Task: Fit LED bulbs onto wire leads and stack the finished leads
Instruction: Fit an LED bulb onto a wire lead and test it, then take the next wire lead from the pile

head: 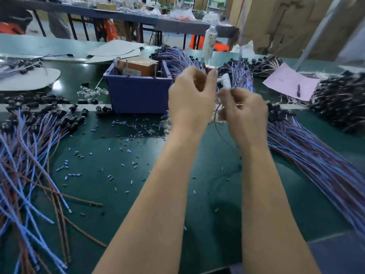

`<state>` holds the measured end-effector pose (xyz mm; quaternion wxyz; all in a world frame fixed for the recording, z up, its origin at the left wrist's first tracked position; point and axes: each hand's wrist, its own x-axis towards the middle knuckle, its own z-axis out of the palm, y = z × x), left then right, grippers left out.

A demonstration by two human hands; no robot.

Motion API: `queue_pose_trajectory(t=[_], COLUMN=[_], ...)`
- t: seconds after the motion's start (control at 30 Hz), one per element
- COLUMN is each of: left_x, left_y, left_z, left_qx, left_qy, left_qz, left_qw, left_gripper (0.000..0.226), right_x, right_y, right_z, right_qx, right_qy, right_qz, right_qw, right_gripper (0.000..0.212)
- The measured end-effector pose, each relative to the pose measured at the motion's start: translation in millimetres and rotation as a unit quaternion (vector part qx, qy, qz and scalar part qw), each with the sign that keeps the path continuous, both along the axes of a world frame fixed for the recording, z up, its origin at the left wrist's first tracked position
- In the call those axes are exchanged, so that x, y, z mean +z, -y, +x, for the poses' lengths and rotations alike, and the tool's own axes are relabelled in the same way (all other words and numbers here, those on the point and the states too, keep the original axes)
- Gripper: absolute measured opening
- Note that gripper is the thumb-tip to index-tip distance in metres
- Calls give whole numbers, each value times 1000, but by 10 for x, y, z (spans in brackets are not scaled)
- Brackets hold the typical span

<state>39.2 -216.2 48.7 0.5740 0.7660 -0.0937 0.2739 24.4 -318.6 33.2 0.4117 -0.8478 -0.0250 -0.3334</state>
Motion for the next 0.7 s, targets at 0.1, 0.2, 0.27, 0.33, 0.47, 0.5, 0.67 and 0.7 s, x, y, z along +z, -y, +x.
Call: queue_pose_trajectory(t=[0.1,0.2,0.27,0.33,0.47,0.5,0.67,0.7], left_x=[-147,-271,-260,-259,-379,-449,-798,-836], left_y=[421,895,1155,1361,1910,2026,2331,2331], left_z=[-142,-209,-160,-47,-5,8,69,64], left_qx=[-146,-328,-348,-338,-306,-307,-312,-310], left_qy=[-243,-381,-340,-289,-287,-321,-424,-420], left_qz=[7,-217,-369,-385,-257,-250,-161,-165], left_qw=[959,837,792,809,871,860,835,837], left_gripper=[66,61,40,31,33,34,17,21], right_x=[64,17,-82,-214,-436,-481,-716,-737], right_y=[317,591,800,978,1411,1491,1679,1676], right_z=[-94,-197,-303,-397,-528,-547,-553,-537], right_qx=[-45,-42,-73,-120,-175,-159,-87,-94], right_qy=[96,139,154,147,65,59,89,86], right_qz=[292,498,526,529,609,656,785,785], right_qw=[951,855,833,827,771,735,607,606], right_gripper=[28,27,26,29,37,37,33,31])
